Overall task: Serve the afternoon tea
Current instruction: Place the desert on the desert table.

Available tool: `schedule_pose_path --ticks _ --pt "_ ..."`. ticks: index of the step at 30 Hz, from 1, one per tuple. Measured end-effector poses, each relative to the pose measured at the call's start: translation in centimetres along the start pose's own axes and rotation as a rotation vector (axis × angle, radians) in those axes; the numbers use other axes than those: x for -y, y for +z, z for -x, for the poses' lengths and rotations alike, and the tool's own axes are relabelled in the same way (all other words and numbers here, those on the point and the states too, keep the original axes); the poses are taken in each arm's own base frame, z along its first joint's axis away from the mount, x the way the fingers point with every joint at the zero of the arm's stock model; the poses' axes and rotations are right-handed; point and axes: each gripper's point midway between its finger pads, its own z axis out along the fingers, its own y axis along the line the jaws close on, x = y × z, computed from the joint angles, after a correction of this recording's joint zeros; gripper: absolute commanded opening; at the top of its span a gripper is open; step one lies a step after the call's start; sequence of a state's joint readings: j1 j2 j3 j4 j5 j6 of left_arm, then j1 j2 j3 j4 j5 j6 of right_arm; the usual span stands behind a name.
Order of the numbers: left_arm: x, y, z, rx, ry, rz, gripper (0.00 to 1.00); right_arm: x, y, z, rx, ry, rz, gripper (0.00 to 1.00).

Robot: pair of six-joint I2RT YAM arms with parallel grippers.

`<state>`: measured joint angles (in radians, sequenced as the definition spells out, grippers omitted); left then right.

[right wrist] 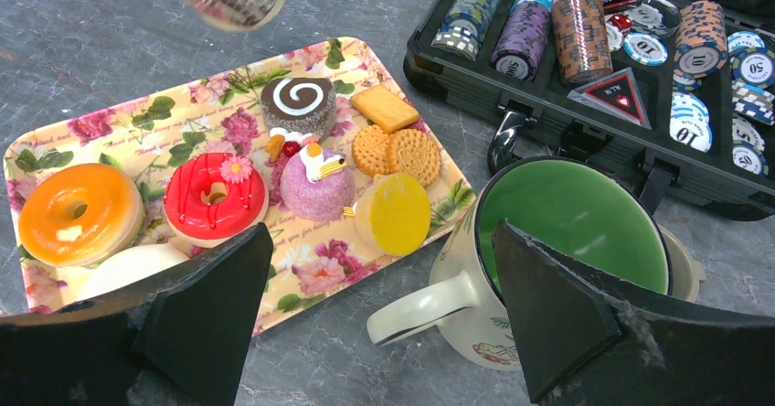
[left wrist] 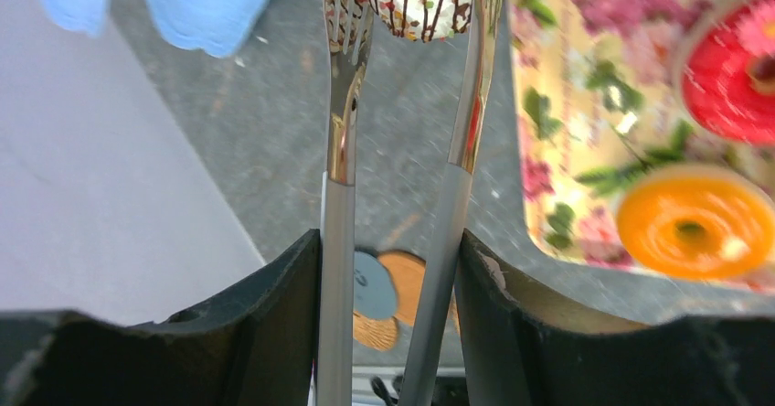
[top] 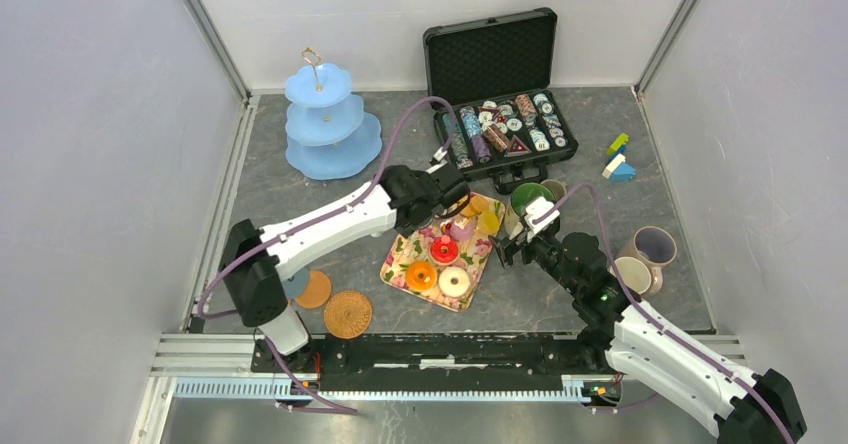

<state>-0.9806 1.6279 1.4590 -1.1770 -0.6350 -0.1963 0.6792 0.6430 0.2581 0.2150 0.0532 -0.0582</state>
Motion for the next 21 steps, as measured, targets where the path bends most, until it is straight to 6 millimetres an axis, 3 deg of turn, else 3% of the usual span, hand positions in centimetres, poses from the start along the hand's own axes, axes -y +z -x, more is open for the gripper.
schedule_pose_path --ticks 11,16,21 --pt "-6.3 6.1 6.1 -0.039 0.025 0.212 0.48 -0.1 0.0 0.0 0.0 0.0 0.004 0.98" --pt "-7.8 8.7 9.1 -0.043 0.042 0.279 0.48 -0.1 0.0 0.0 0.001 0.0 0.008 0.98" --pt "-9.4 12.0 10.3 -0.092 0.081 0.356 0.47 -0.2 0.0 0.0 0.001 0.0 0.009 0.98"
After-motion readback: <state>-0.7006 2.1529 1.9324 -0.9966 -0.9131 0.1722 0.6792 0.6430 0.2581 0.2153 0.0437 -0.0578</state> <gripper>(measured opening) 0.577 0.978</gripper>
